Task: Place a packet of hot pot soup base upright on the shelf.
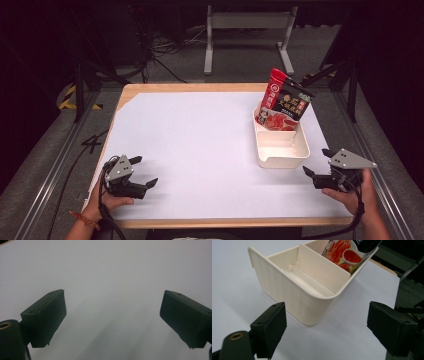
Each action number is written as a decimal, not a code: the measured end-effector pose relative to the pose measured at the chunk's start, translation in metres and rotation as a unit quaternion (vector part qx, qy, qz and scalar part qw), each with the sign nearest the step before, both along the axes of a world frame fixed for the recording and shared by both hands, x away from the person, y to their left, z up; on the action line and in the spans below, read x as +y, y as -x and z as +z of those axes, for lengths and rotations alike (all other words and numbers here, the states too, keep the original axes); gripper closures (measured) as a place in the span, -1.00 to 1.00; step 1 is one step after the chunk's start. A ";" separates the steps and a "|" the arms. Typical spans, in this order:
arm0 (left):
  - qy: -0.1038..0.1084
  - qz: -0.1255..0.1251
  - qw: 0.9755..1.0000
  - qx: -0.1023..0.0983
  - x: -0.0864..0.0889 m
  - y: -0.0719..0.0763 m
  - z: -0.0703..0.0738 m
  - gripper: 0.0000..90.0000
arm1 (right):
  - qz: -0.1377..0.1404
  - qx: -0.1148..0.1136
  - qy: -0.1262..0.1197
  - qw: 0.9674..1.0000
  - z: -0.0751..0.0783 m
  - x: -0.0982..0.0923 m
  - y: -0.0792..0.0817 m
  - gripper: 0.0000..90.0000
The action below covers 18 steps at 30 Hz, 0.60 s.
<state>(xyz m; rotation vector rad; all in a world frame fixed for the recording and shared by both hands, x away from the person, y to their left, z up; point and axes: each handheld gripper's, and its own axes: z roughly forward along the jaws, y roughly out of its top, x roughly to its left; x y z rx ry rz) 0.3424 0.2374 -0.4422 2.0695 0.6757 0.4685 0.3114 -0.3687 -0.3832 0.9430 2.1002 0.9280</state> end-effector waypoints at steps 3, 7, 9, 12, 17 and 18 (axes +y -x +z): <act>0.002 0.001 1.000 -0.002 0.000 0.000 0.000 -0.83 | 0.000 0.000 0.006 1.000 -0.009 0.000 0.004 -0.69; 0.006 -0.004 1.000 -0.003 0.001 0.001 0.000 -0.83 | -0.009 -0.005 0.008 1.000 -0.018 -0.001 0.008 -0.73; 0.006 -0.006 1.000 -0.004 0.001 0.001 0.001 -0.83 | -0.010 -0.007 -0.001 1.000 -0.025 -0.001 0.011 -0.74; 0.007 -0.004 1.000 -0.003 0.001 0.001 0.001 -0.83 | -0.013 -0.007 -0.004 1.000 -0.029 -0.001 0.012 -0.75; 0.008 -0.004 1.000 -0.006 0.002 0.002 0.001 -0.83 | -0.027 -0.008 -0.002 1.000 -0.040 0.000 0.013 -0.76; 0.008 -0.003 1.000 -0.007 0.003 0.002 0.001 -0.83 | -0.029 -0.006 -0.006 1.000 -0.042 0.000 0.014 -0.76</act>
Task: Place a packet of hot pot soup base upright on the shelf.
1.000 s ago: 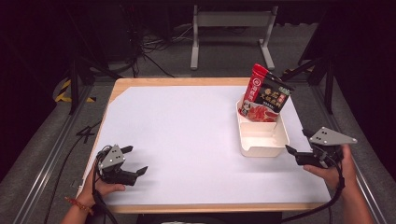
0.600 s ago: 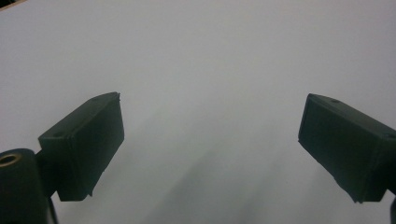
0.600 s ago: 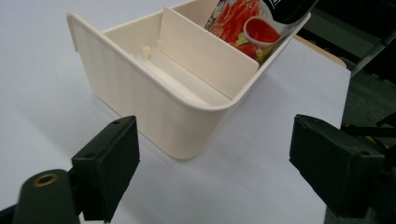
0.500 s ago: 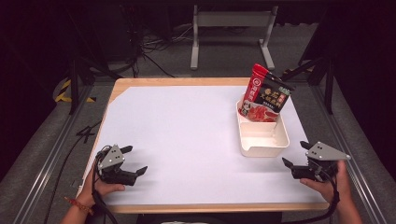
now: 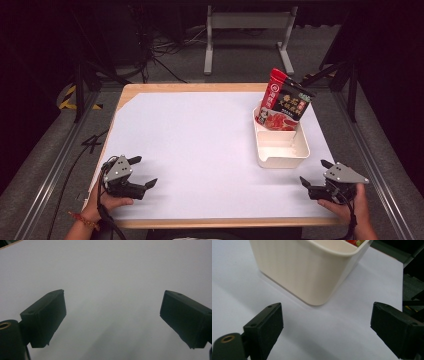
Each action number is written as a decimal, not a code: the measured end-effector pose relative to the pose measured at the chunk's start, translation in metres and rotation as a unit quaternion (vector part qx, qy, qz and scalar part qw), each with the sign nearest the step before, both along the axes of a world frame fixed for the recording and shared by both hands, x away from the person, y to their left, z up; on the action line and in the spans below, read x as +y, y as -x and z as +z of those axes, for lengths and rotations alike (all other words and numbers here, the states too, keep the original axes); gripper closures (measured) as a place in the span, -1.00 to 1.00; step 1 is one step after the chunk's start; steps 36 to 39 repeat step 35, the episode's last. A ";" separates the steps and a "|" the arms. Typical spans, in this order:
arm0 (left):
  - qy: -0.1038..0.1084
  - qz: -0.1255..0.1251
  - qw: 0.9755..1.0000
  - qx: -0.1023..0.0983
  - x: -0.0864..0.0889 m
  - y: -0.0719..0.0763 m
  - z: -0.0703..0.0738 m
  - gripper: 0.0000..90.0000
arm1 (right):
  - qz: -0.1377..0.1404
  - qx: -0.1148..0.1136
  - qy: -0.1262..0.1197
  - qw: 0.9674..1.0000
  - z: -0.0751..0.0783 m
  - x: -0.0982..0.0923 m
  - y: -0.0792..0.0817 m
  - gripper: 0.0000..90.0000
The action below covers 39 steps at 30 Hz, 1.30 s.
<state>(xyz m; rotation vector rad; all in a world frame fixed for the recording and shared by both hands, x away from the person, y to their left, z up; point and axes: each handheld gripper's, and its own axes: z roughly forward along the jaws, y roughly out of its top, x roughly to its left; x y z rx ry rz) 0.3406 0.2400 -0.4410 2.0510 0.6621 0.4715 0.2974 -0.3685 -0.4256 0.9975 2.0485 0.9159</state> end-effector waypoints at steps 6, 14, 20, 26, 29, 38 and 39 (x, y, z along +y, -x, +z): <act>-0.001 -0.001 1.000 -0.001 0.000 0.000 0.000 -0.83 | -0.005 -0.010 -0.010 1.000 -0.001 -0.002 0.002 -0.77; -0.001 0.002 1.000 0.001 0.000 -0.001 0.000 -0.83 | -0.019 -0.015 -0.019 1.000 -0.002 -0.006 0.002 -0.77; -0.001 0.002 1.000 0.000 0.000 -0.001 0.000 -0.84 | -0.018 -0.017 -0.020 0.999 -0.003 -0.005 0.002 -0.79; 0.001 0.003 1.000 0.001 0.000 -0.002 0.000 -0.84 | -0.019 -0.016 -0.020 0.999 -0.003 -0.005 0.002 -0.80; 0.001 0.001 1.000 0.001 0.000 -0.003 0.000 -0.84 | -0.020 -0.013 -0.024 0.999 -0.004 -0.006 0.002 -0.82; 0.002 0.004 1.000 0.002 -0.001 -0.004 0.000 -0.84 | -0.014 -0.008 -0.030 0.999 -0.006 -0.006 0.003 -0.74; 0.002 0.004 1.000 0.002 -0.001 -0.004 0.000 -0.84 | -0.014 -0.008 -0.030 0.999 -0.006 -0.006 0.003 -0.74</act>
